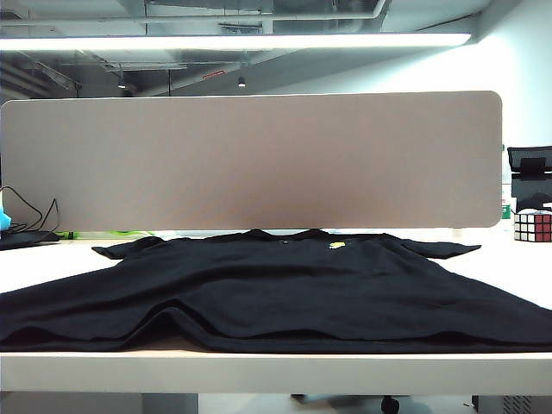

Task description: Fold the bottom side of the T-shirt horizontally towards the center, about one-third of the way, then fold the sleeve back towards the center, creating a straight line along the edge of the T-shirt, and finally fold the bottom of the T-shirt up towards the top, creating a neat rectangle.

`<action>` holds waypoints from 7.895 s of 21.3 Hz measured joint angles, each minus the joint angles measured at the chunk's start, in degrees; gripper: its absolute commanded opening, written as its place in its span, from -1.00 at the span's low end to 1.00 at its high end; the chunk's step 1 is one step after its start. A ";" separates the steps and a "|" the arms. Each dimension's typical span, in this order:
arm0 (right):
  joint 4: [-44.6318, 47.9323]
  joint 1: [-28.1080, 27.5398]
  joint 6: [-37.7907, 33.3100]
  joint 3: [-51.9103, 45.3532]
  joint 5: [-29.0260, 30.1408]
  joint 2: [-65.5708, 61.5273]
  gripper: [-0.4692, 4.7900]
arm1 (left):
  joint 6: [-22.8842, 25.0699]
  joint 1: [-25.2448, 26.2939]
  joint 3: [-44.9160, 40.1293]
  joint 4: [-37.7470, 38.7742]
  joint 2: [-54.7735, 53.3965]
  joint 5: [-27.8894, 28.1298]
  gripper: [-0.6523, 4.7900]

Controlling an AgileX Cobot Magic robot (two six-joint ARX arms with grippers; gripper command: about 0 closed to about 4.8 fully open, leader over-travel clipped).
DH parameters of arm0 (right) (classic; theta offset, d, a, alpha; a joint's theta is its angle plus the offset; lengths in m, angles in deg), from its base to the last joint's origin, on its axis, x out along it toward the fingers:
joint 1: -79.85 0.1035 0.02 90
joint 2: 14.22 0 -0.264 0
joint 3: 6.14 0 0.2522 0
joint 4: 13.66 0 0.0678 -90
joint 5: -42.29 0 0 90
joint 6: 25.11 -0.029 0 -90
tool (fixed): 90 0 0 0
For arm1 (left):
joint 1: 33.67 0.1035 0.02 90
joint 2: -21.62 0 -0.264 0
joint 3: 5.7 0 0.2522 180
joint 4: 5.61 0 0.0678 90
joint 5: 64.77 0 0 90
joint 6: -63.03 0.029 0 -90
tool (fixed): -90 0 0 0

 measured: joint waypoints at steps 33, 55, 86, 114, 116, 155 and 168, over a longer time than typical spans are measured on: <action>-16.37 -0.04 -7.72 26.69 8.76 -38.05 -0.80 | -21.18 5.62 20.59 -2.34 -43.80 -14.01 -0.78; -33.20 -3.02 -5.88 33.64 26.27 -70.12 0.22 | -21.22 30.42 28.79 15.50 -76.06 -52.00 -0.19; -36.04 -5.09 -5.38 33.64 26.62 -70.12 0.26 | -14.51 26.64 29.42 23.93 -75.78 -42.31 -0.08; -37.70 -5.57 -2.08 34.64 30.84 -78.09 0.26 | -11.43 17.07 34.16 34.10 -75.17 -28.30 -0.08; -37.68 -5.57 -2.08 34.60 31.06 -78.07 0.26 | -10.10 17.07 34.62 35.36 -75.14 -26.99 -0.08; -40.24 -4.63 -1.51 33.64 34.53 -78.66 -0.23 | -7.69 17.09 34.07 35.65 -75.80 -34.53 -0.10; -38.29 -4.61 -1.53 33.64 34.25 -78.68 -0.85 | -7.69 17.09 33.97 31.78 -75.82 -39.65 -0.78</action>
